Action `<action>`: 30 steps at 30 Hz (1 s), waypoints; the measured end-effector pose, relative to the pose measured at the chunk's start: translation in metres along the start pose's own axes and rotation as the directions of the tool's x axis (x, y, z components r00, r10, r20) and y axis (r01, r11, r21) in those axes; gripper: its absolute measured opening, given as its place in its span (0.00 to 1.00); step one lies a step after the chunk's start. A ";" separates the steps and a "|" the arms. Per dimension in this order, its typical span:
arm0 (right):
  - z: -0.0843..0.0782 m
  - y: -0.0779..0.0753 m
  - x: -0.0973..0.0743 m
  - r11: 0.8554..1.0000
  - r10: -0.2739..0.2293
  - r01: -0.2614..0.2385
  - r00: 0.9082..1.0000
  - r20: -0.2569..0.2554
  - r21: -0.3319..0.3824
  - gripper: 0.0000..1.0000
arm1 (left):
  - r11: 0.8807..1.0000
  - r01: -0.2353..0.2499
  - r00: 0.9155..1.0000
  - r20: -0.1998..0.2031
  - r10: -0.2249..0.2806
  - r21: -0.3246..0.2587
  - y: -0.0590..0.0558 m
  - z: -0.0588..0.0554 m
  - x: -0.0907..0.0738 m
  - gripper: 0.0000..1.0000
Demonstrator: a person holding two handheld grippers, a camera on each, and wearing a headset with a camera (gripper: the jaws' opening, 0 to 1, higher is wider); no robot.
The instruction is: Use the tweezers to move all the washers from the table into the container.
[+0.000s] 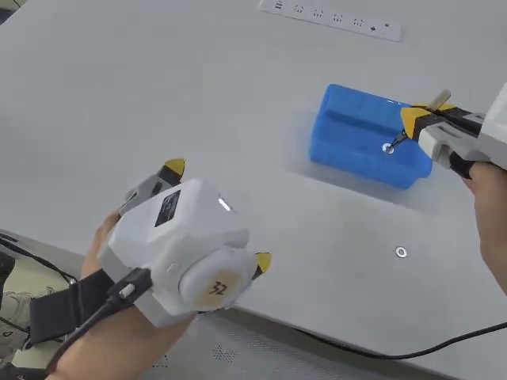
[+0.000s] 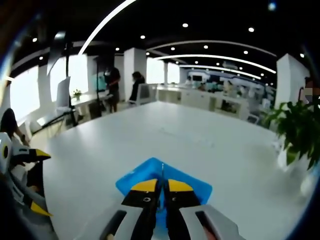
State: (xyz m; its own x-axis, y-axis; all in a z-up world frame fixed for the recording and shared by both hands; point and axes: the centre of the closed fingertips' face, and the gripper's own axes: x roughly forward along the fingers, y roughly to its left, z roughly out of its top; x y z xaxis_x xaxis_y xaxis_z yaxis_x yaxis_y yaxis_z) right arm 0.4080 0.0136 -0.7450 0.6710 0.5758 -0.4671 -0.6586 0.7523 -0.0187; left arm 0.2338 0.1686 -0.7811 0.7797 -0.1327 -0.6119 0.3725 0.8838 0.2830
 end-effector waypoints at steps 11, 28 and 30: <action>-0.026 0.003 0.024 1.000 0.023 -0.023 0.998 -0.063 0.010 0.02 | 0.991 0.018 0.993 0.119 -0.002 -0.133 0.005 0.019 -0.007 0.99; -0.044 0.000 0.027 1.000 0.009 -0.010 0.994 -0.109 -0.008 0.02 | 0.987 0.013 0.974 0.227 0.024 -0.158 0.010 0.039 -0.018 0.99; -0.043 0.001 0.027 1.000 0.009 -0.010 0.994 -0.109 -0.013 0.02 | 0.987 0.016 0.969 0.245 0.025 -0.161 0.010 0.042 -0.020 0.99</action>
State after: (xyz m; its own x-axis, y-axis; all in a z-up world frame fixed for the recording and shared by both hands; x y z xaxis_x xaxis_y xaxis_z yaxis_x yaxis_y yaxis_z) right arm 0.4109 0.0156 -0.7960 0.6238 0.5441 -0.5611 -0.6698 0.7421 -0.0250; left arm 0.2428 0.1616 -0.7348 0.8882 -0.2168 -0.4050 0.2987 0.9424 0.1506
